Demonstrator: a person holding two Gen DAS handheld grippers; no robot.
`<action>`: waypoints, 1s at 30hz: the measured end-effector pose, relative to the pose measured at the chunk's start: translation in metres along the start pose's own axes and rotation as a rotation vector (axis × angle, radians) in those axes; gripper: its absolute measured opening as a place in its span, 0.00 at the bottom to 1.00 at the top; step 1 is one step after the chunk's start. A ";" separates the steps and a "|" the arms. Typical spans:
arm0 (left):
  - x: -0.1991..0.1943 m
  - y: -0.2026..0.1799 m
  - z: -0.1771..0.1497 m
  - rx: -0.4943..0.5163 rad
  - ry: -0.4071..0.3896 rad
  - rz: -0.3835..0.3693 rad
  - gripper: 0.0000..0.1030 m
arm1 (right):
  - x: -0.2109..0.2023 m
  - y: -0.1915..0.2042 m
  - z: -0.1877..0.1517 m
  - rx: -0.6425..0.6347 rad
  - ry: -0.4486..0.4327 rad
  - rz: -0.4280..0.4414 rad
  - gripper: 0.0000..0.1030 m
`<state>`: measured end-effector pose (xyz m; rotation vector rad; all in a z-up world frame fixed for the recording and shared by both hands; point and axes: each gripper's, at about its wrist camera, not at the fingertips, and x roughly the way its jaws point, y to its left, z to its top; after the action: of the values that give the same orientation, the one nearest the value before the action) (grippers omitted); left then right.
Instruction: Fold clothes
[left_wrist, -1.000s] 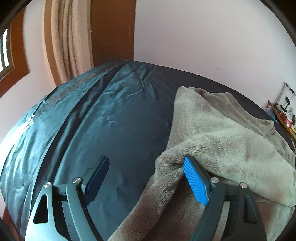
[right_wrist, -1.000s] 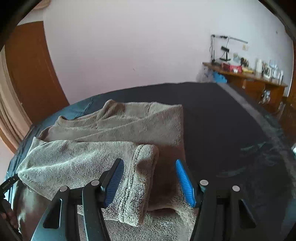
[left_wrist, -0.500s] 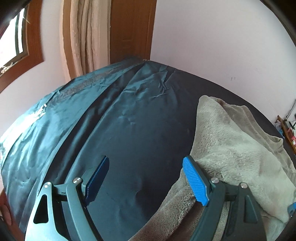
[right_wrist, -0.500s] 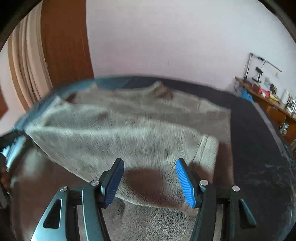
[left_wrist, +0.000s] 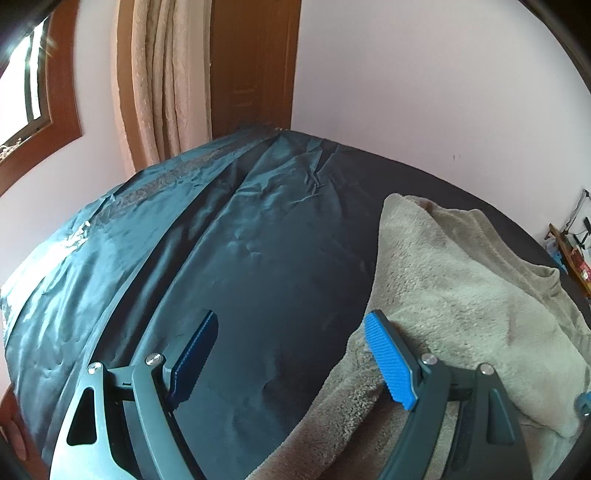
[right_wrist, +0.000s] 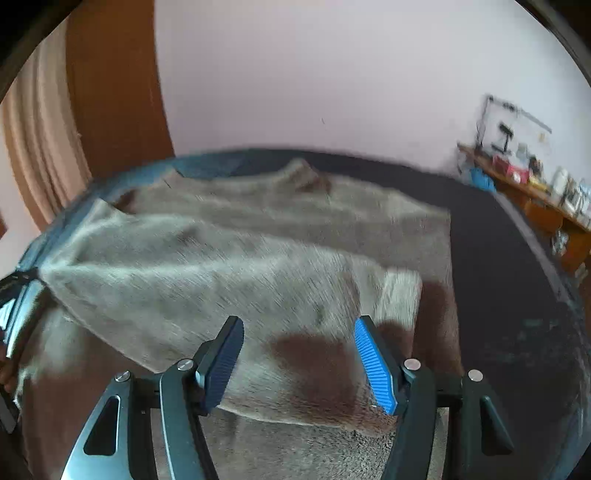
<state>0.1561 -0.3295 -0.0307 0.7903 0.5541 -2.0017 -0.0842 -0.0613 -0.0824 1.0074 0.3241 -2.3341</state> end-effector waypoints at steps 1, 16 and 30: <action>0.001 -0.001 0.000 0.004 0.003 0.001 0.83 | 0.004 0.001 -0.001 -0.008 0.008 -0.007 0.65; -0.010 0.003 -0.005 0.053 0.028 -0.143 0.83 | 0.014 -0.002 -0.012 -0.019 0.034 0.010 0.75; -0.008 -0.110 -0.016 0.436 -0.098 0.097 0.83 | 0.003 -0.015 -0.015 0.074 -0.024 0.115 0.75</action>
<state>0.0705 -0.2586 -0.0275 0.9495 0.0160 -2.0843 -0.0866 -0.0442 -0.0950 1.0053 0.1668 -2.2667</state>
